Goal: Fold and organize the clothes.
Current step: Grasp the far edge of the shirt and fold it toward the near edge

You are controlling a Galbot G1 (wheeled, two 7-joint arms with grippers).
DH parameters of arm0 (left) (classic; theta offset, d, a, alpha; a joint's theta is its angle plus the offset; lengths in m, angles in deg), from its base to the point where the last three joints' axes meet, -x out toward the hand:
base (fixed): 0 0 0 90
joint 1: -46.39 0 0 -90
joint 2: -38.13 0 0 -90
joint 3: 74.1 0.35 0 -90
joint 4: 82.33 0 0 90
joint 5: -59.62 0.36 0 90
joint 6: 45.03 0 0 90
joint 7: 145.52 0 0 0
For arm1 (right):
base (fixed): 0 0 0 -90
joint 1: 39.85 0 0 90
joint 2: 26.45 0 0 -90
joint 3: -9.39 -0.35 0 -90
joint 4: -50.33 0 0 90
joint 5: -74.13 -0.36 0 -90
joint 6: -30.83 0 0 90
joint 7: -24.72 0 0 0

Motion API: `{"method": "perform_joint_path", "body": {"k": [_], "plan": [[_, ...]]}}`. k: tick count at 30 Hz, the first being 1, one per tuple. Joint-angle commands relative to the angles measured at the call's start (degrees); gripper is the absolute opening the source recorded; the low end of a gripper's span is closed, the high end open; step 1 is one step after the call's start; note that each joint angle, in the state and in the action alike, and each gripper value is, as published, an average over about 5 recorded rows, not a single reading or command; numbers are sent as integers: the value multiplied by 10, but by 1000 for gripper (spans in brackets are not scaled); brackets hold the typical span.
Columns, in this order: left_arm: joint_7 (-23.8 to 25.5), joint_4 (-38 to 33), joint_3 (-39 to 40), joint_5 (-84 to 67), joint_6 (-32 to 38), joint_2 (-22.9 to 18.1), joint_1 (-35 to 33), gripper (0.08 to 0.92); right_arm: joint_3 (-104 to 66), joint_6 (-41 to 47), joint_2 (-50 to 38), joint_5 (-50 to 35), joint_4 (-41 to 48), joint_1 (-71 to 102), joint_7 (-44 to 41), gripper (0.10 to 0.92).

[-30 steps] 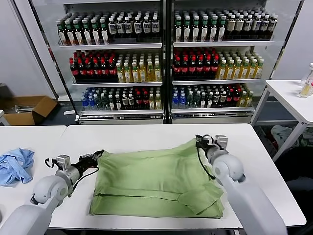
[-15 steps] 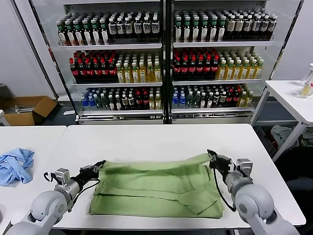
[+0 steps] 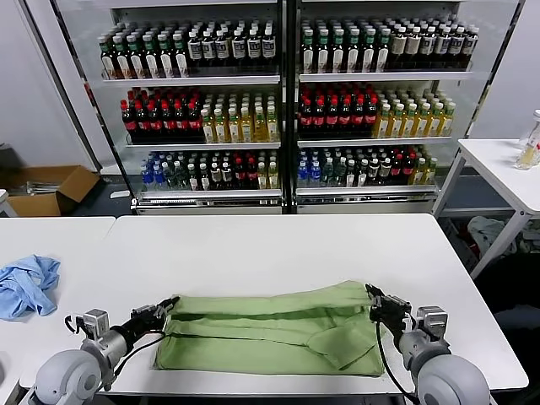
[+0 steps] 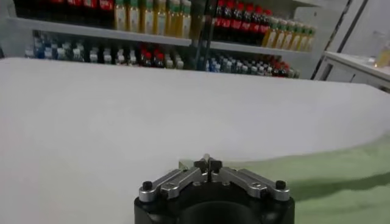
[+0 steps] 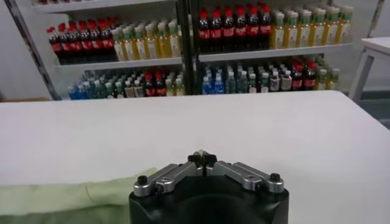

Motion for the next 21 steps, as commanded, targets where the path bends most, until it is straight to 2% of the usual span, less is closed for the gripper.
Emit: {"method": "perform_joint_path", "body": {"k": [1,11,14,21], "plan": [[14,-24,-25,5,-47,2,-33,83,-11,0,0,22,-16,42,2,106],[4,-19,-17,42,-50,2,-29,83,10,0,14,52,-1,68,-4,111],[-1,-26,-19,52,-47,2,-27,109,11,-1,16,53,-8,68,-6,158],[-43,-80,-53,42,-47,-1,-41,303,-15,-1,15,56,-33,71,-4,362]]}}
